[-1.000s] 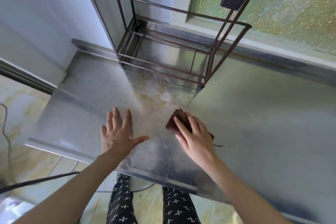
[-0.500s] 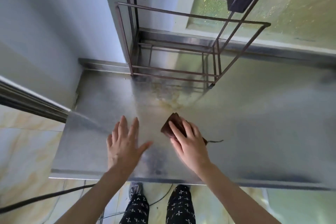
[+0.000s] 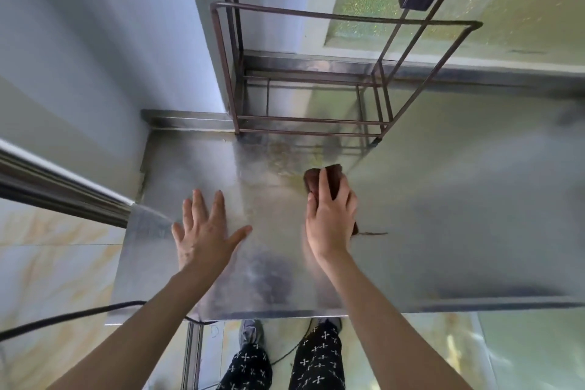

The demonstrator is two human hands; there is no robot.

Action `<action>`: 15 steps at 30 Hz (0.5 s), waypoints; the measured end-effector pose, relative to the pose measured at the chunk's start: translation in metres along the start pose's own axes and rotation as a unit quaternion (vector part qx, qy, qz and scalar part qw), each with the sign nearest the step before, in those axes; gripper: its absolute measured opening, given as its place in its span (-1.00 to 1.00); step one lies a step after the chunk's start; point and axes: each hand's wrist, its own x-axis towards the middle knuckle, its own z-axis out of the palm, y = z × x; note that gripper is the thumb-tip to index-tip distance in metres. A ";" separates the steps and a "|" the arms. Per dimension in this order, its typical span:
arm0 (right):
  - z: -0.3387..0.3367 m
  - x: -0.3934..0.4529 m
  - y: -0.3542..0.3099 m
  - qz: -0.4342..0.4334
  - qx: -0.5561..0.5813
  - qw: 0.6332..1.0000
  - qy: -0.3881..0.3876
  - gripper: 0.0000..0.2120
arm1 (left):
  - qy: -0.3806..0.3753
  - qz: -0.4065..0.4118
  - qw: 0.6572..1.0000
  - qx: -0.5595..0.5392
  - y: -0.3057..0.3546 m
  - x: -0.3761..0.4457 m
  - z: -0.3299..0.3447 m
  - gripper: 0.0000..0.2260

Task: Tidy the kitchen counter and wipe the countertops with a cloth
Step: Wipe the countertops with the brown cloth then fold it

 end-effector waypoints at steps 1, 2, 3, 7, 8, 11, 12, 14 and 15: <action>0.004 -0.011 -0.011 -0.020 0.003 1.000 -0.013 -0.55 | -0.002 -0.002 1.000 -0.002 0.000 0.000 0.001 -0.23; 0.005 -0.020 -0.021 -0.040 0.013 0.999 -0.026 -0.55 | -0.006 -0.010 1.000 -0.007 0.002 0.000 0.000 -0.24; 0.004 -0.026 -0.028 -0.057 0.029 0.997 -0.044 -0.55 | -0.006 -0.019 1.000 -0.018 0.006 0.000 0.000 -0.27; -0.022 -0.005 0.000 -0.096 0.119 0.985 -0.082 -0.56 | 0.071 0.002 0.993 -0.093 0.044 -0.017 0.003 -0.52; -0.030 0.005 0.020 -0.110 0.110 0.986 -0.054 -0.57 | 0.100 0.025 0.988 -0.112 0.059 -0.024 0.003 -0.57; -0.044 0.034 0.091 -0.084 0.018 0.996 -0.012 -0.58 | 0.081 0.060 0.984 -0.144 0.115 -0.042 0.013 -0.45; -0.047 0.040 0.110 -0.073 -0.023 0.997 -0.020 -0.57 | 0.051 0.044 0.987 -0.149 0.135 -0.043 0.019 -0.38; -0.049 0.045 0.134 -0.068 -0.089 0.993 -0.043 -0.55 | 0.024 0.001 0.989 -0.144 0.170 -0.040 0.035 -0.33; -0.050 0.047 0.139 -0.071 -0.106 0.990 -0.055 -0.54 | 0.031 0.006 0.992 -0.124 0.183 -0.037 0.041 -0.36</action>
